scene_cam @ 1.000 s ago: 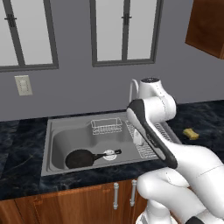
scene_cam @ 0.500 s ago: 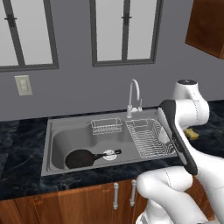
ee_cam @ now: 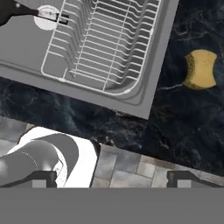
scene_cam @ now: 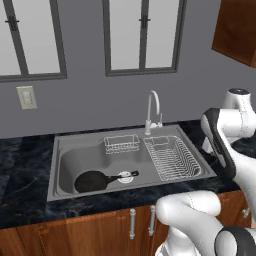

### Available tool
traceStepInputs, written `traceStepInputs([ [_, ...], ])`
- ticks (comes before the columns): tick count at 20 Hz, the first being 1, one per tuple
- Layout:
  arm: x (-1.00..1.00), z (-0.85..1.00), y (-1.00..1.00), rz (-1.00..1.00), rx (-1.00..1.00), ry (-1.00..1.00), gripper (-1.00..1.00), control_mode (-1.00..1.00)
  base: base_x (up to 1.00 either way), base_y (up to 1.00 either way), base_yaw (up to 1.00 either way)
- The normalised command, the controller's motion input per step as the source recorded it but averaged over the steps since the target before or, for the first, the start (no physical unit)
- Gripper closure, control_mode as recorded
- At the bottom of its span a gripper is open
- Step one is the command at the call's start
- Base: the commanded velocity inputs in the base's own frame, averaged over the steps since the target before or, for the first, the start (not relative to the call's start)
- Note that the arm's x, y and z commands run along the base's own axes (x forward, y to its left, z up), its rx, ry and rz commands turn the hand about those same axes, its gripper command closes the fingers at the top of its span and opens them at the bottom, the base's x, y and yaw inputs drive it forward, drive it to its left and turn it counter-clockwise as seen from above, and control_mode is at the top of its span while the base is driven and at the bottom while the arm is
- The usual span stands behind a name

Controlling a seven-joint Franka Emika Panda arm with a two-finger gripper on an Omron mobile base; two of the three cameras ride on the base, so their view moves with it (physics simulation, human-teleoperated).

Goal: Pick the pan and sponge and place them into the sink. Then turn on the water.

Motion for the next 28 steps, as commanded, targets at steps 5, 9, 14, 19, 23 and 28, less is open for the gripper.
traceStepInputs([
  [5, 0.53, -0.31, -0.97, -0.08, 0.01, 0.0, -1.0, -1.0, 0.0, 0.0, 0.0],
  [9, 0.8, -0.72, -0.85, -0.06, 0.0, 0.03, -1.0, -1.0, 0.0, 0.0, 0.0],
  [14, 0.89, -0.6, -0.49, -0.01, 0.0, 0.01, -1.0, -1.0, 0.0, 0.0, 0.0],
  [19, 0.72, -0.28, -0.45, 0.0, 0.0, 0.05, -1.0, -1.0, 0.0, 0.0, 0.0],
  [23, 0.52, -0.22, -0.42, 0.0, 0.01, 0.07, -1.0, -1.0, 0.0, 0.0, 0.0],
  [28, 0.25, -0.25, -0.21, 0.0, 0.02, 0.05, -1.0, -1.0, 0.0, 0.0, 0.0],
])
